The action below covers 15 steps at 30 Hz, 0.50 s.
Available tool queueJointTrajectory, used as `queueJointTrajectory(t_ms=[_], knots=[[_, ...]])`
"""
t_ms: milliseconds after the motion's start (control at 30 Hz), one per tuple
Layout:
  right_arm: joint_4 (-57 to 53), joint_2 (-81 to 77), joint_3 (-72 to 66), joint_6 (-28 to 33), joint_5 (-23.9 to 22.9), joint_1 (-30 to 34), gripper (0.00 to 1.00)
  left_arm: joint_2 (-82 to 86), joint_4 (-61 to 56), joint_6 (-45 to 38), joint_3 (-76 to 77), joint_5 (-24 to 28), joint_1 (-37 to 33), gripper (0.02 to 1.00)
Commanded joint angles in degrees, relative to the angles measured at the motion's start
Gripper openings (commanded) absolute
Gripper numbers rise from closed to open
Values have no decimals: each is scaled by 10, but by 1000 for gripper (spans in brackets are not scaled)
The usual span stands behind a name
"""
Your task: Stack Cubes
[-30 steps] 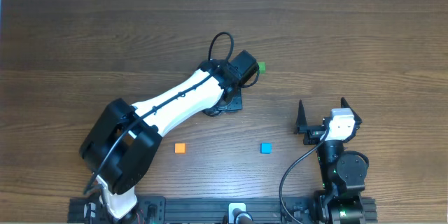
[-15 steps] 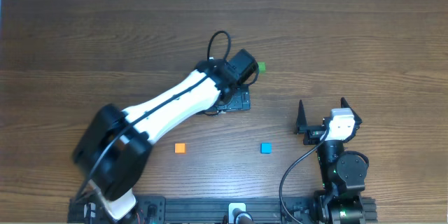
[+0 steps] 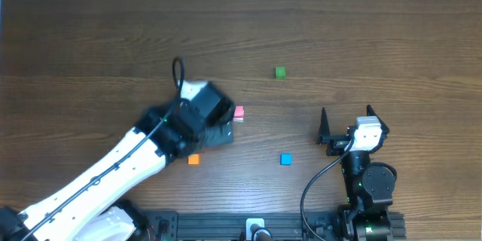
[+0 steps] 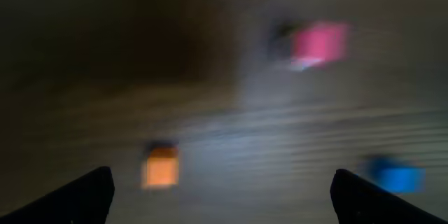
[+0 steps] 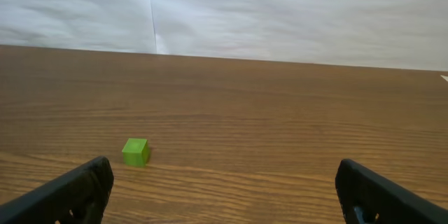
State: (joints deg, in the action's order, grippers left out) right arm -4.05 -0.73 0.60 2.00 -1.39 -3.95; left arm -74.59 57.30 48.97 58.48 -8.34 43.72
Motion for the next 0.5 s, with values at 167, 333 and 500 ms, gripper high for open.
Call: queueJointTrajectory(t_ms=[167, 333, 500], knots=[[-1, 4, -3, 2, 3, 4, 991, 33, -87, 15, -186, 43, -3, 991], [-1, 4, -3, 2, 3, 4, 991, 33, -116, 15, -211, 52, -3, 954], [-1, 4, -3, 2, 3, 4, 993, 10, -121, 15, -211, 53, -3, 890]])
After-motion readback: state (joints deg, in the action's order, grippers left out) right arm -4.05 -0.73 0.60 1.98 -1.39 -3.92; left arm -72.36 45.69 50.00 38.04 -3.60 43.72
